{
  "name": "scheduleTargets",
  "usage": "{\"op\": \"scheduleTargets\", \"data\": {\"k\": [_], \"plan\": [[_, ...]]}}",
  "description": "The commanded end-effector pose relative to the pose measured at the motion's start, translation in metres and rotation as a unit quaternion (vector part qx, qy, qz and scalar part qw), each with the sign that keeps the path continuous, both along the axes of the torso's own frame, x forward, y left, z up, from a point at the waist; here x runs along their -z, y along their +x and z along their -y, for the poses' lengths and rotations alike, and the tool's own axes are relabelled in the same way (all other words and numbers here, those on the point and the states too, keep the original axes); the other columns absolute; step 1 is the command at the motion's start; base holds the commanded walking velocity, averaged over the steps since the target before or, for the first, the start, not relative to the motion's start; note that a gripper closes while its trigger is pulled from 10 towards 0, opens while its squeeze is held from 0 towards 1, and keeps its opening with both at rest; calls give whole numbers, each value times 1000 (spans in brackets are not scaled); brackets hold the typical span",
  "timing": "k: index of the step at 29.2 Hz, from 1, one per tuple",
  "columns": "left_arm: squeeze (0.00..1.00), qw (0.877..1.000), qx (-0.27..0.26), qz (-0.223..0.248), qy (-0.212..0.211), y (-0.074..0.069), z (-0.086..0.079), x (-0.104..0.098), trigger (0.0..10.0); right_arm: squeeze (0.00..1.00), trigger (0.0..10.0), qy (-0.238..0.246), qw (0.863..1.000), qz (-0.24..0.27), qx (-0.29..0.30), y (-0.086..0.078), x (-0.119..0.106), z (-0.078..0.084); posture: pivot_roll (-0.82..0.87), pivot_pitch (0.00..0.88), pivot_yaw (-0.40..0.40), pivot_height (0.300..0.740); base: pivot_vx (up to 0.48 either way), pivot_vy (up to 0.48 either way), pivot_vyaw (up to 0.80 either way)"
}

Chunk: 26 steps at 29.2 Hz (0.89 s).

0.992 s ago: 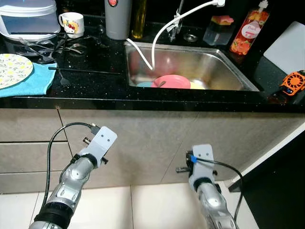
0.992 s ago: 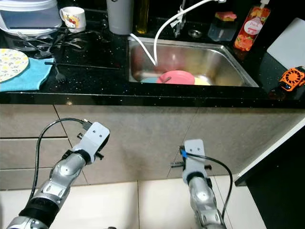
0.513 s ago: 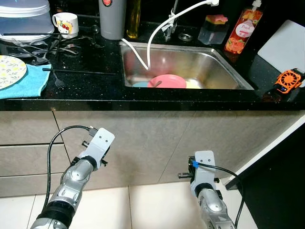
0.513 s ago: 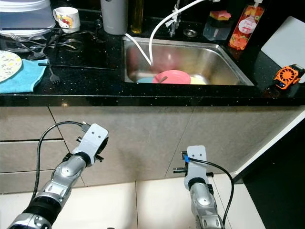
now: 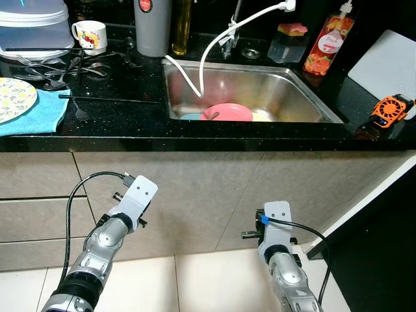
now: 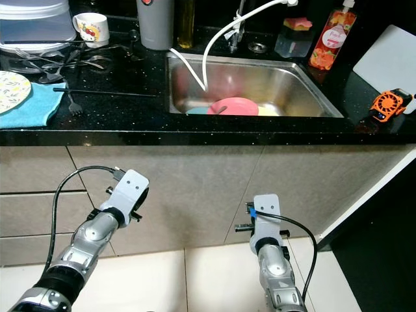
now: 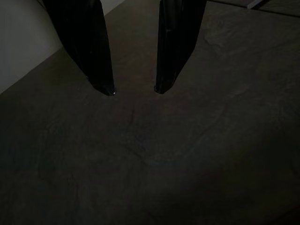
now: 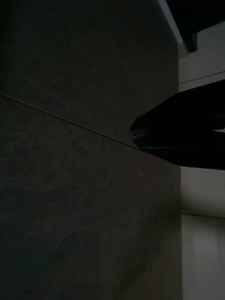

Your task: Kitchen organization

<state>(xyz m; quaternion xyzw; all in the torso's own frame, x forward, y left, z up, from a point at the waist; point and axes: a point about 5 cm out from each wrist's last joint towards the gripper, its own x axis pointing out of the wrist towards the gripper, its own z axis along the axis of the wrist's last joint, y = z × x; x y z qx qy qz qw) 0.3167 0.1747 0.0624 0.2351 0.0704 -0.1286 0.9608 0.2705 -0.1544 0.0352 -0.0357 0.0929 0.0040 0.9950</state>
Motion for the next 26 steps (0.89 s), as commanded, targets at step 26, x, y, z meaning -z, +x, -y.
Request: {"op": "scheduleTargets", "data": {"k": [26], "plan": [[0, 1000, -25, -19, 1, -6, -4, -1, 10000, 0, 10000, -7, 1000, -7, 12, -2, 4, 13, 120, 57, -121, 740, 0, 0, 0]]}}
